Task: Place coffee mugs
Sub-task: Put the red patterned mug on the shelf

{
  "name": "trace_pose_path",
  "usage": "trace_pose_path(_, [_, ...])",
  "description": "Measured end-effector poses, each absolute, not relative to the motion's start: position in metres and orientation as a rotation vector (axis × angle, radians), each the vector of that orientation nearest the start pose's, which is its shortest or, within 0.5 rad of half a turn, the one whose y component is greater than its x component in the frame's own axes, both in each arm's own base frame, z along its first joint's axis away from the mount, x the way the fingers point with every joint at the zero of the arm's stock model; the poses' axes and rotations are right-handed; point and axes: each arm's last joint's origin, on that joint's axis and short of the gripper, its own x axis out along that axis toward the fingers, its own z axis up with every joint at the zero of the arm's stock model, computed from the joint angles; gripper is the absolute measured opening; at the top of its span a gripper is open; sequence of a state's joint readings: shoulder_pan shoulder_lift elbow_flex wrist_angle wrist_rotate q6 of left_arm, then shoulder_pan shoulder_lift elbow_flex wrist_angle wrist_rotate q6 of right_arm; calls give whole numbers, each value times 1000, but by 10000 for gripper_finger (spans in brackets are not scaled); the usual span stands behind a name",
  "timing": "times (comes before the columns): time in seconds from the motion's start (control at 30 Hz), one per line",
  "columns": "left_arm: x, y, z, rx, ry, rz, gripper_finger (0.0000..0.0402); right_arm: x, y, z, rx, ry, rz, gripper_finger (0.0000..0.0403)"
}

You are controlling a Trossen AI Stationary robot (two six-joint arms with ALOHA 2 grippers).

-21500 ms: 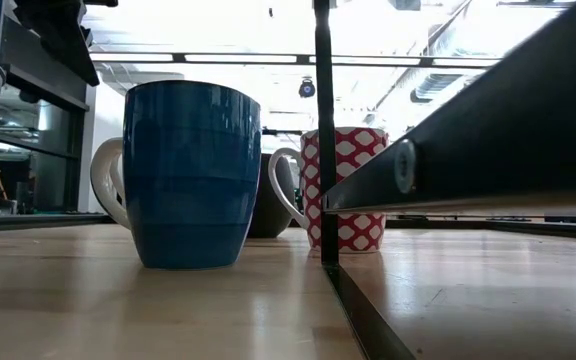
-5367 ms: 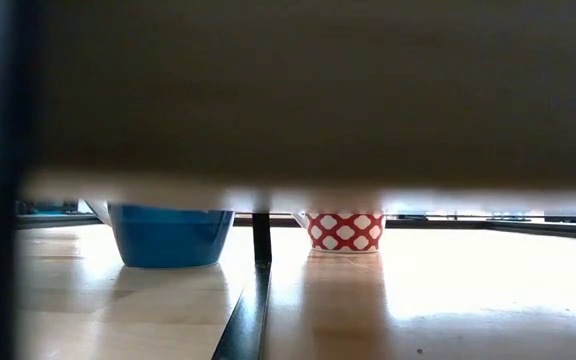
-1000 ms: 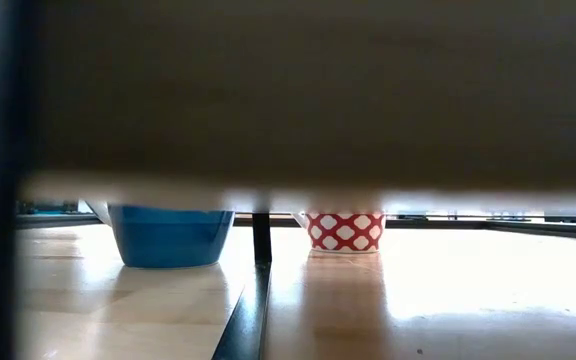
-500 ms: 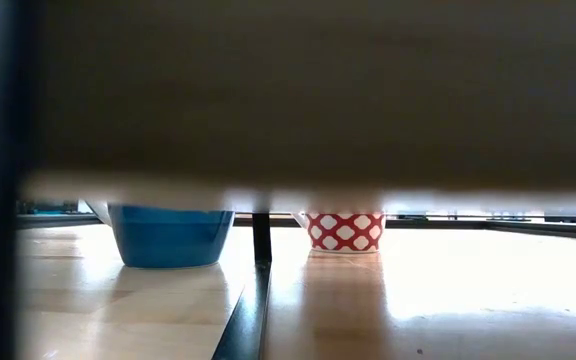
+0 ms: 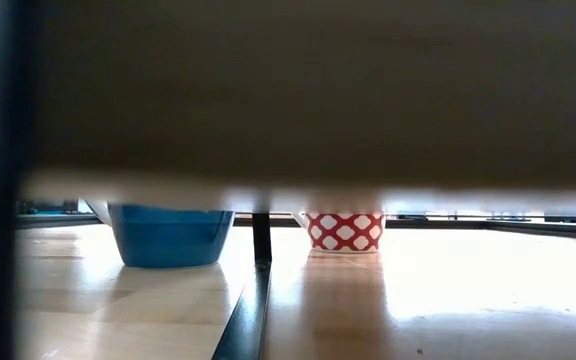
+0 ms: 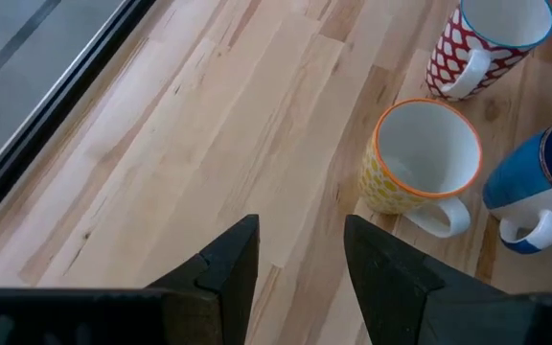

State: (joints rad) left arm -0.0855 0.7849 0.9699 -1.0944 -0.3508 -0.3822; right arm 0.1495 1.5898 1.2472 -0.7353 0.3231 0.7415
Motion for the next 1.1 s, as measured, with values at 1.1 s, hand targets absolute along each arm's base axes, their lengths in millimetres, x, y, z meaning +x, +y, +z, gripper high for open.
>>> trace_pose_path(1.1, [122, 0, 319, -165, 825, 416, 145, 347, 35, 222, 359, 1043, -317, 128])
